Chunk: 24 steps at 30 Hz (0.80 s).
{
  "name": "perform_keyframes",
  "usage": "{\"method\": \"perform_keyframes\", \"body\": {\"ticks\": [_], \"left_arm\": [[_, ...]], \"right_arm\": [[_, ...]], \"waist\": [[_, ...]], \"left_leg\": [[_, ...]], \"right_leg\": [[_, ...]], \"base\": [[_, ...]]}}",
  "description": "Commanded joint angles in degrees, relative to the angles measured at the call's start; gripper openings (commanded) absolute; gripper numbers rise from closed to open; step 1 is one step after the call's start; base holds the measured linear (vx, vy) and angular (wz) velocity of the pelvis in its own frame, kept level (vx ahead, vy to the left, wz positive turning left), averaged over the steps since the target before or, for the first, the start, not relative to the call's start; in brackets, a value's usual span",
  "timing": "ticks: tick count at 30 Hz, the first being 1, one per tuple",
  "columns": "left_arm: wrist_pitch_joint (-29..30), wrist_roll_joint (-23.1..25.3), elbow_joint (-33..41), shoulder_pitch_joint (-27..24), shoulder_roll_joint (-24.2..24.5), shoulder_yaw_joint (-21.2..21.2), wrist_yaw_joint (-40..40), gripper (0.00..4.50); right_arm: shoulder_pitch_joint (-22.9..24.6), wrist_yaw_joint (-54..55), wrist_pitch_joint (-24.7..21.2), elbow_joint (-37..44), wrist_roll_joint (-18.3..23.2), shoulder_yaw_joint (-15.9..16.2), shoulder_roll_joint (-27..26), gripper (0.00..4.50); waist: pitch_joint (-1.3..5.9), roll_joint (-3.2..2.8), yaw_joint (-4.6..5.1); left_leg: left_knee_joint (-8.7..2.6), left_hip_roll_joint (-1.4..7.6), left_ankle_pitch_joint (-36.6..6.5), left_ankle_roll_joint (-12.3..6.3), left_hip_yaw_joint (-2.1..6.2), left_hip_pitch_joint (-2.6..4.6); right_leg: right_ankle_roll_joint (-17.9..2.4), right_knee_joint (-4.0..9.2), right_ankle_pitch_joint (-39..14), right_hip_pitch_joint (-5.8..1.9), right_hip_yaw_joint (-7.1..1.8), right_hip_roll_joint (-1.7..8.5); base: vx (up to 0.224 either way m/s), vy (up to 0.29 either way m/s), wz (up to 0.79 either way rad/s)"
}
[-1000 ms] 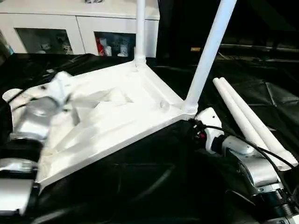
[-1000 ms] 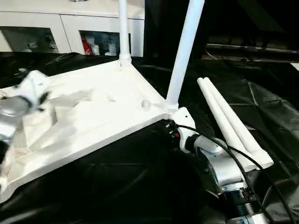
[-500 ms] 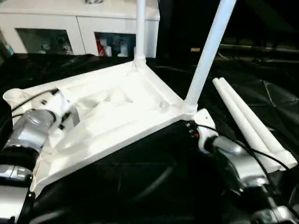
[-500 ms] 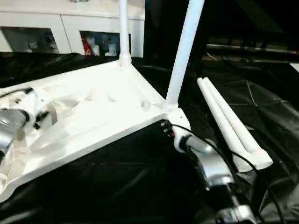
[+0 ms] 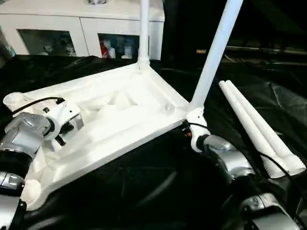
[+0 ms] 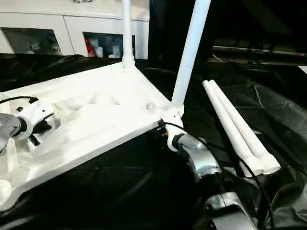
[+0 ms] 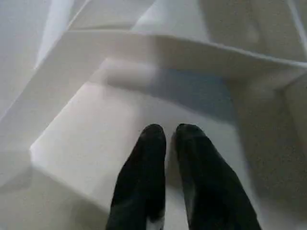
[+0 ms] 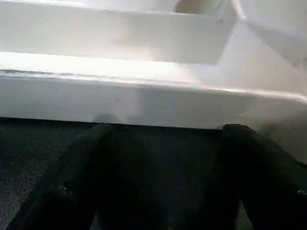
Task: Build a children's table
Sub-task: Rotate table base
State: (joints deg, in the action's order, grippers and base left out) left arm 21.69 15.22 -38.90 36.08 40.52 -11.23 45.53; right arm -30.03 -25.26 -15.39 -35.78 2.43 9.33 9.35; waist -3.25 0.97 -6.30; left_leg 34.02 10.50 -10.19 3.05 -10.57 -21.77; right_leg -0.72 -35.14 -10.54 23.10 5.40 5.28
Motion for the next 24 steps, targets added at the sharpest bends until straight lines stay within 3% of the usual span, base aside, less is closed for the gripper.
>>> {"method": "perform_keyframes", "body": {"ticks": [1, 4, 9, 16, 17, 19, 23, 24], "left_arm": [[1.16, -2.45, 3.15, -1.40, -1.08, -1.21, 3.73, 0.29], [1.27, -5.12, 7.59, -2.54, -1.46, -1.38, 8.23, 0.09], [2.69, -9.53, 14.91, -4.96, -2.74, -2.22, 15.74, 0.09], [2.41, -10.32, 17.02, -5.26, -6.85, -3.64, 15.28, 0.09], [2.41, -10.37, 17.15, -5.28, -6.98, -3.68, 15.27, 0.00], [2.66, -10.69, 18.20, -5.05, -8.78, -3.94, 14.71, 0.00], [2.40, -10.92, 18.43, -3.96, -12.21, -4.09, 13.13, 0.00], [2.37, -11.14, 18.36, -3.68, -13.02, -4.13, 13.03, 0.00]], "right_arm": [[-1.70, -0.31, 1.23, -2.55, -0.58, -0.09, -0.67, 3.85], [-3.24, -0.78, 2.62, -5.24, -0.72, 0.07, -1.72, 3.85], [-5.30, -3.32, 5.12, -7.53, -0.41, 1.04, -3.98, 3.85], [-5.11, -8.09, 6.36, -6.77, -0.08, 2.65, -4.97, 3.85], [-5.10, -8.23, 6.42, -6.79, -0.09, 2.67, -4.97, 3.55], [-4.92, -9.92, 6.77, -6.79, 0.12, 2.73, -4.89, 3.55], [-4.39, -12.19, 6.86, -6.06, 0.42, 2.75, -4.47, 3.06], [-4.26, -12.62, 6.79, -5.82, 0.44, 2.73, -4.37, 3.06]], "waist": [[3.97, -0.96, 0.25], [4.05, -0.98, 0.13], [3.70, -0.93, 0.38], [3.89, -0.75, 0.82], [3.90, -0.84, 0.81], [3.93, -0.79, 0.89], [4.03, -0.84, 0.83], [4.05, -1.09, 0.86]], "left_leg": [[-4.58, 3.05, -12.43, 2.49, 1.25, 1.50], [-4.55, 3.22, -12.94, 2.58, 1.37, 1.55], [-4.83, 3.13, -15.12, 2.83, 1.30, 1.60], [-4.70, 3.04, -13.64, 1.91, 1.24, 1.38], [-4.67, 3.10, -13.12, 1.75, 1.26, 1.38], [-4.62, 3.05, -12.72, 1.54, 1.21, 1.35], [-4.43, 2.97, -11.51, 0.89, 1.12, 1.27], [-4.39, 2.93, -11.43, 0.81, 1.16, 1.24]], "right_leg": [[-13.70, 3.05, -5.08, -2.81, -3.55, 4.35], [-13.96, 3.09, -6.72, -2.81, -3.65, 4.83], [-12.88, 3.62, -11.00, -2.63, -3.67, 4.41], [-13.21, 3.42, -8.81, -2.89, -3.64, 4.23], [-13.31, 3.38, -8.41, -2.90, -3.65, 4.26], [-13.47, 3.33, -7.94, -2.92, -3.61, 4.18], [-14.09, 3.19, -5.80, -3.08, -3.55, 4.05], [-14.09, 3.19, -5.93, -3.13, -3.55, 4.09]], "base": [[0.000, 0.000, 0.00], [0.000, 0.000, 0.00], [0.000, 0.000, 0.00], [0.000, 0.000, 0.00], [0.000, 0.000, 0.00], [0.000, 0.000, 0.00], [0.000, 0.000, 0.00], [0.000, 0.000, 0.00]]}}
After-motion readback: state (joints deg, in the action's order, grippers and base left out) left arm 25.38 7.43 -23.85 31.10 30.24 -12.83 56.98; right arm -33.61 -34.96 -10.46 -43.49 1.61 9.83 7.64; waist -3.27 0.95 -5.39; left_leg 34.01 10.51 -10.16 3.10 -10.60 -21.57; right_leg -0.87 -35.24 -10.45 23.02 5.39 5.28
